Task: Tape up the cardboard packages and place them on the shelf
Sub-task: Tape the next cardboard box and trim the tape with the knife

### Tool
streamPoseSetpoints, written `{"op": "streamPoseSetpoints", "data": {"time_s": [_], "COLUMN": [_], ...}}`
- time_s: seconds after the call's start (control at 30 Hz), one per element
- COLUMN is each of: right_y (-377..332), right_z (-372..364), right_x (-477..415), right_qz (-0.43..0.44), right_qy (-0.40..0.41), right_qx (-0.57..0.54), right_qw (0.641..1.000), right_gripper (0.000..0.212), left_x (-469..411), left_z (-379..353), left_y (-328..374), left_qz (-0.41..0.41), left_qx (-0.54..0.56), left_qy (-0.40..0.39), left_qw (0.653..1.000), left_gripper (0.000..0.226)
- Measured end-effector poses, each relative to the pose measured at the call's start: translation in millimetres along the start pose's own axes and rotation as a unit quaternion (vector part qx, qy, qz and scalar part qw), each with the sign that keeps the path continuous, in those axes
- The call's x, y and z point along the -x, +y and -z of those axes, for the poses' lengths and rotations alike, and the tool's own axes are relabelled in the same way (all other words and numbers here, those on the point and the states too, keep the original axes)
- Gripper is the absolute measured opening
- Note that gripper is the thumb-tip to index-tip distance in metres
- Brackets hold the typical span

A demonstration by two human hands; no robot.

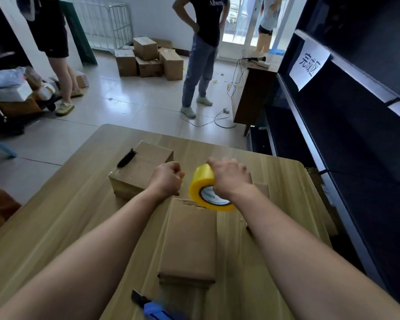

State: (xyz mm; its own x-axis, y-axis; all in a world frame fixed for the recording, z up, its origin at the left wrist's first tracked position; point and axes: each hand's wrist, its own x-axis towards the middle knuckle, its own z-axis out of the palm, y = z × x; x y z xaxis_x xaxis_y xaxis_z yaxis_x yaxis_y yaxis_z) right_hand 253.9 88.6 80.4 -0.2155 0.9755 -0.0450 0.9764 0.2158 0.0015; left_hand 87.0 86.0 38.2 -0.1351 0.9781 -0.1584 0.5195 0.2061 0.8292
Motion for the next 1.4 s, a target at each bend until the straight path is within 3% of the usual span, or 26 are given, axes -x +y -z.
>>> {"op": "streamPoseSetpoints", "data": {"time_s": [0.23, 0.57, 0.7, 0.8, 0.9, 1.0, 1.13, 1.23, 1.3, 1.4], "right_y": [11, 16, 21, 24, 28, 36, 47, 53, 53, 45], "right_z": [-5, -16, -14, -11, -13, -12, -14, -15, -13, -9], "right_x": [8, 17, 22, 25, 25, 26, 30, 33, 32, 29], "right_qz": [-0.013, 0.003, 0.000, -0.011, -0.030, -0.059, -0.097, -0.102, -0.087, -0.051], "right_qy": [-0.051, -0.063, -0.077, -0.088, -0.077, -0.078, -0.105, -0.106, -0.098, -0.080], "right_qx": [0.085, 0.043, 0.045, 0.032, 0.018, -0.071, -0.256, -0.313, -0.260, -0.065], "right_qw": [0.995, 0.997, 0.996, 0.996, 0.996, 0.993, 0.956, 0.938, 0.957, 0.993], "right_gripper": [0.054, 0.058, 0.063, 0.082, 0.083, 0.077, 0.072, 0.077, 0.079, 0.071], "left_x": [-3, 6, 7, 4, 4, 5, 5, 3, 4, 6], "left_z": [-1, -4, -10, -15, -18, -20, -18, -14, -12, -8], "left_y": [1, 7, 2, -1, 0, 1, 3, 1, -2, -3], "left_qz": [0.024, 0.110, 0.096, 0.081, 0.052, 0.040, 0.035, 0.042, 0.061, 0.071], "left_qx": [0.068, 0.224, 0.172, 0.118, 0.069, 0.073, 0.073, 0.077, 0.085, 0.089], "left_qy": [-0.032, -0.058, -0.059, -0.032, 0.008, 0.017, 0.010, 0.004, -0.005, -0.004], "left_qw": [0.997, 0.967, 0.979, 0.989, 0.996, 0.996, 0.997, 0.996, 0.994, 0.994], "left_gripper": [0.018, 0.024, 0.013, 0.014, 0.013, 0.017, 0.014, 0.015, 0.015, 0.016]}}
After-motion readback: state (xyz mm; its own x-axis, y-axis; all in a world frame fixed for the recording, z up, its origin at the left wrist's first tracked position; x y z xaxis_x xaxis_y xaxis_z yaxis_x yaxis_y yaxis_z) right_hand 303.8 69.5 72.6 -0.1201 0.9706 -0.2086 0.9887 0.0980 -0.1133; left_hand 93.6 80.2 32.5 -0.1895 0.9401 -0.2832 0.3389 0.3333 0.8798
